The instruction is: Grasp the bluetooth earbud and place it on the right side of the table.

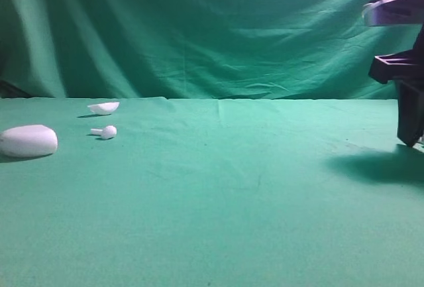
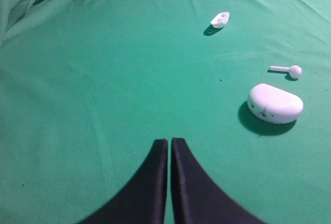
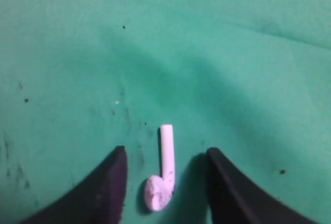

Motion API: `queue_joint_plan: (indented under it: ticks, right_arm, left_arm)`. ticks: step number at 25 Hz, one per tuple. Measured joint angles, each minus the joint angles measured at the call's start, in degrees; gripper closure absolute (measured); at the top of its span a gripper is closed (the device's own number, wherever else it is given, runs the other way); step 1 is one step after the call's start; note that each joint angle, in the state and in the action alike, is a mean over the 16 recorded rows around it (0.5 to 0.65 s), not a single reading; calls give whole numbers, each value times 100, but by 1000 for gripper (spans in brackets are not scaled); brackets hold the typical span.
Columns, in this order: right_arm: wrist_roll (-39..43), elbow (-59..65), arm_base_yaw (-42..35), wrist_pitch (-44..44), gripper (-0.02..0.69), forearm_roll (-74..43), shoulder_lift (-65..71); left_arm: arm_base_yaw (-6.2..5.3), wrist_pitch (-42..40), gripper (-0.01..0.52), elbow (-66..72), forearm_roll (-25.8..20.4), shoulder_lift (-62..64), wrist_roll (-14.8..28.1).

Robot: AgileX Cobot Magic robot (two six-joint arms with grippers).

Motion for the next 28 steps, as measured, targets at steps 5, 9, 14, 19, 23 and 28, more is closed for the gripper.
queue_joint_plan:
  ticks: [5,9,14,19,23,28]
  right_arm:
    - [8,-200,-6,336,300,86,-252]
    - [14,-395,-10,785,306,195,-783]
    - [15,-612,-11,1483,423,340,-1877]
    - [15,-633,-11,2107,556,492,-3298]
    - [15,-432,-11,2471,640,627,-4500]
    - [15,-42,-11,2729,665,772,-5961]
  left_arm:
    - [0,0,514,0,0,0,0]
    - [0,0,514,0,0,0,0]
    - [0,0,514,0,0,0,0]
    - [0,0,514,0,0,0,0]
    - [0,0,514,0,0,0,0]
    - [0,0,514,0,0,0,0]
